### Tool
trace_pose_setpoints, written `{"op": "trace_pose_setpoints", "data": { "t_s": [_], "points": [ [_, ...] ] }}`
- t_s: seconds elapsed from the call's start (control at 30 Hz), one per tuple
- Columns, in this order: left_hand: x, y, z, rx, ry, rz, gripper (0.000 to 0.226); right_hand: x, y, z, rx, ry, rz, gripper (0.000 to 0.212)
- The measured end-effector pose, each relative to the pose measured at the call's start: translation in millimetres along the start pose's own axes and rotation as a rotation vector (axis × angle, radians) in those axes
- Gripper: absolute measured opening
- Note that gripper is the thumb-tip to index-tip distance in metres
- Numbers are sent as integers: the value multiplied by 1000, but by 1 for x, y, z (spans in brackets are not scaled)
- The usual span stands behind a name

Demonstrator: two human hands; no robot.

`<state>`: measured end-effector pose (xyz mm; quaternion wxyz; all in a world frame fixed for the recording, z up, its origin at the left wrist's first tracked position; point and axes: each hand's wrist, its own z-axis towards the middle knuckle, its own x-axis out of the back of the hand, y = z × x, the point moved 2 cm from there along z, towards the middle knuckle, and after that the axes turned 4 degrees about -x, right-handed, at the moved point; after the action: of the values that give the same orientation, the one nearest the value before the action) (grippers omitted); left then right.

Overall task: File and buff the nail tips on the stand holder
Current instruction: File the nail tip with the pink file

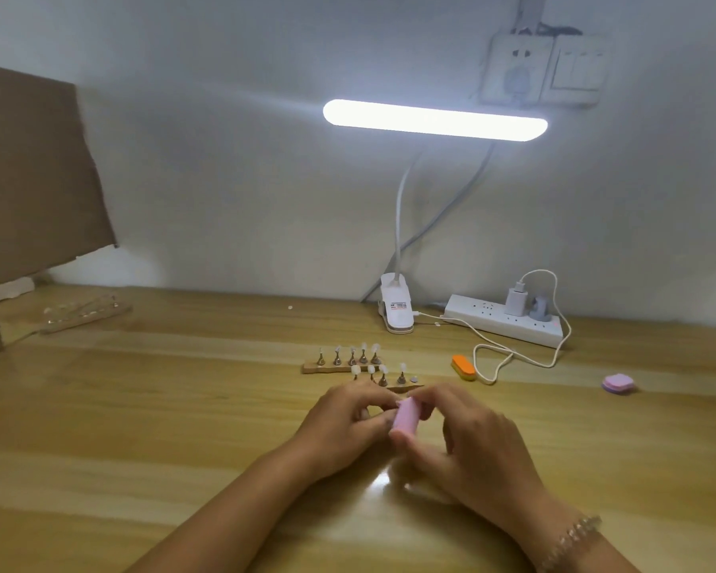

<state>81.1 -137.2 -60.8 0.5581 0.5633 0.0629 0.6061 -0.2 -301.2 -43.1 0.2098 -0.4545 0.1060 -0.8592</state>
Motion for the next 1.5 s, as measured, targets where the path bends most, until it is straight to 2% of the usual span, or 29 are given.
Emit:
{"op": "trace_pose_setpoints", "data": {
  "t_s": [0.13, 0.27, 0.37, 0.47, 0.6, 0.7, 0.83, 0.93, 1.03, 1.17, 1.27, 1.4, 1.5],
  "points": [
    [-1, 2, -3, -23, -77, 84, 29, 0, 2, 4, -103, -17, -15, 41],
    [-1, 1, -3, -35, -97, 114, 36, -2, -5, 1, -29, -23, -60, 40],
    [-2, 1, -3, -38, -96, 143, 29, -2, 1, 5, -154, -2, -24, 38],
    [-2, 0, -4, -42, -108, 124, 30, -3, -2, 4, -73, -14, -37, 36],
    [-2, -1, -3, -50, -71, 103, 27, -2, 3, 7, -174, -14, -4, 33],
    [-3, -2, -2, -46, -55, 70, 26, -4, -1, 5, -84, -27, -28, 38],
    [-2, -2, -1, -21, 27, -23, 9, -3, 5, 6, -186, -2, 19, 32],
    [-1, -2, -1, 9, 51, -96, 18, -4, 1, 4, -105, -45, 6, 34],
    [1, 0, -1, 9, 37, -105, 10, -3, 5, 5, -186, -8, 61, 39],
    [1, -1, -1, 13, 20, -98, 15, -4, 0, 4, -82, -75, 32, 37],
    [0, -2, -2, 15, 12, -86, 13, -2, 6, 7, -180, -16, 95, 33],
    [0, -2, -2, -1, 3, -55, 22, -3, -2, 4, -85, -35, 27, 40],
    [-1, -3, -1, -3, 30, -30, 17, -3, 4, 5, -174, 3, 43, 36]
  ]
}}
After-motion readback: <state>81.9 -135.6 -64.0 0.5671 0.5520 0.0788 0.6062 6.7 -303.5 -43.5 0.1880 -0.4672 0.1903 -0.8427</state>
